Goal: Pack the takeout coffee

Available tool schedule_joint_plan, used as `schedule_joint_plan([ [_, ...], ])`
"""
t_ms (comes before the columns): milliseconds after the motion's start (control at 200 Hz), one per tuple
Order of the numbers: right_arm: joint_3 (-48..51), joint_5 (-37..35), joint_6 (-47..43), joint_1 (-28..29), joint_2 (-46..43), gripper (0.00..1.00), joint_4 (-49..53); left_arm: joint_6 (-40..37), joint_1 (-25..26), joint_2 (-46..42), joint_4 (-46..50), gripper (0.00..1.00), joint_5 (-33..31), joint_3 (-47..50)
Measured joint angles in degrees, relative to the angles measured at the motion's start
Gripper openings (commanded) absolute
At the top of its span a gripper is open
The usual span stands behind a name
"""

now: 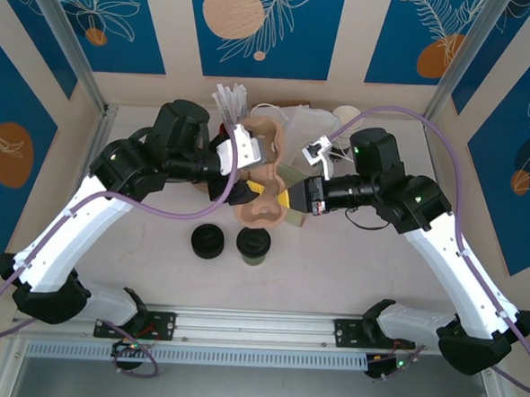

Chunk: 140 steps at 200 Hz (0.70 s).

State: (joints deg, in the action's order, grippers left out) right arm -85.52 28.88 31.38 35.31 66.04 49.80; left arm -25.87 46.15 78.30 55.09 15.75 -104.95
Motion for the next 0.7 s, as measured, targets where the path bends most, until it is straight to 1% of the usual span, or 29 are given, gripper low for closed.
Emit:
schedule_joint_plan([
  [180,-0.5,0.0,-0.2,0.8,0.9,0.00,0.8,-1.4,1.0,0.9,0.9,0.58,-2.8,0.0],
  [335,-0.7,0.0,-0.6,1.4,1.4,0.00,1.1,-1.8,2.2,1.1,1.4,0.54,-4.7,0.0],
  [700,-0.8,-0.2,-1.0,1.9,1.7,0.00,2.4,-3.3,3.1,1.1,1.6,0.54,-8.0,0.0],
])
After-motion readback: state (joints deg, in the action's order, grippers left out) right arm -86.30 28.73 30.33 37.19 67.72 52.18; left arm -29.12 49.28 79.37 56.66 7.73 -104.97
